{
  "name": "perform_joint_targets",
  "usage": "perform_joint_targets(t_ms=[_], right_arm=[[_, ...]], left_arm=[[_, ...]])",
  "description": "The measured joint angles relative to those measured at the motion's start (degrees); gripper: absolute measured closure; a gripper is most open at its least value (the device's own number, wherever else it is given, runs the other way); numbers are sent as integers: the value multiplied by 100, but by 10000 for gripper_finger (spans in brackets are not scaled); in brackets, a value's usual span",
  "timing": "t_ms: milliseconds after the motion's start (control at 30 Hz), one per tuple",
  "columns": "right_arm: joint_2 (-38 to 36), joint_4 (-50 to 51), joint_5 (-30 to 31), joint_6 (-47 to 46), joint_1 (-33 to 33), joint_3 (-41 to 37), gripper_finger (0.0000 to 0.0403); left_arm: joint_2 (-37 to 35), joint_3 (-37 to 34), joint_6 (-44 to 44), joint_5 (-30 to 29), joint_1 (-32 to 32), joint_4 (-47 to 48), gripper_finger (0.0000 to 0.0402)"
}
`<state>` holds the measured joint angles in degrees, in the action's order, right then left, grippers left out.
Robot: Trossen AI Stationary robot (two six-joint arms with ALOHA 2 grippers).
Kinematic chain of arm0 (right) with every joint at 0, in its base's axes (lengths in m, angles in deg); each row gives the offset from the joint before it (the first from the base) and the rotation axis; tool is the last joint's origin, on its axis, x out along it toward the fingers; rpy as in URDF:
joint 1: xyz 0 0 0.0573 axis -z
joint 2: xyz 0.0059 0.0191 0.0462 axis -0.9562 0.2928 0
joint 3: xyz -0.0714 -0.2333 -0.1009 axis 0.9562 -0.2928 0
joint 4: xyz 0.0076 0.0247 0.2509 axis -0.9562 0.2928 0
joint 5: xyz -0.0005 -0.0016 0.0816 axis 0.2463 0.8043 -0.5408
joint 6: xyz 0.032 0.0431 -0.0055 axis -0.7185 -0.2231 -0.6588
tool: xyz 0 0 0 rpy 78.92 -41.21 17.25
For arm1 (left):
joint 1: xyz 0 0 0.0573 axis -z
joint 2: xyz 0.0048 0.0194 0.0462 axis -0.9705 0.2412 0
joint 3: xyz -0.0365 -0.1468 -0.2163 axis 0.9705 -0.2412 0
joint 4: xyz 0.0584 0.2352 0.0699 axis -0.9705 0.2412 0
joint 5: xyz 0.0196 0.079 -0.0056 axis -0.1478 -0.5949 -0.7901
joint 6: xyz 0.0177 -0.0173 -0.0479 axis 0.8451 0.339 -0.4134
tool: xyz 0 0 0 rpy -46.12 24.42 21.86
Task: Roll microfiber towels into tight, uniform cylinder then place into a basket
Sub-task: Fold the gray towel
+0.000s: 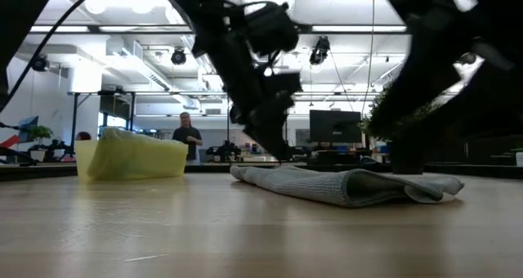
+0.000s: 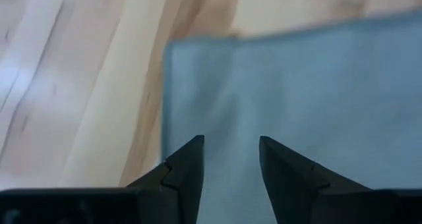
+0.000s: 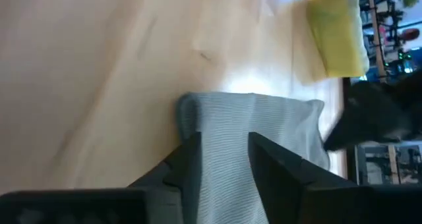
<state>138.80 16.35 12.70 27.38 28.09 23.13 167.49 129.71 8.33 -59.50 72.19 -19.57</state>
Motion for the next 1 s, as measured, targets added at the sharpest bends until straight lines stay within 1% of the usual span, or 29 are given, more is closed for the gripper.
perform_joint_targets(t_ms=[200,267,333,433,500,700,800,933,1000], right_arm=[[0,-236,-45,255,286,-98,233],[0,-398,-166,424,359,-134,226],[2,-766,-375,714,412,-190,225],[0,-1344,-534,1185,449,-296,230],[2,-1527,-566,1429,458,-386,237],[4,-1589,-573,1548,521,-573,260],[-1,-1984,-619,1704,595,-695,273],[-15,-2628,-931,2109,720,-858,296],[-15,-2766,-957,2196,737,-893,311]], left_arm=[[-15,-492,88,-71,-147,-188,272],[-52,-636,89,-72,-190,-372,272],[-85,-731,87,-78,-228,-546,272],[-85,-795,83,-78,-258,-704,272],[-85,-819,83,-78,-259,-732,272],[-85,-916,44,-59,-259,-762,272],[-85,-918,-57,-51,-258,-775,272],[-85,-920,-62,-43,-256,-774,272],[-85,-923,-62,-43,-256,-770,272]])
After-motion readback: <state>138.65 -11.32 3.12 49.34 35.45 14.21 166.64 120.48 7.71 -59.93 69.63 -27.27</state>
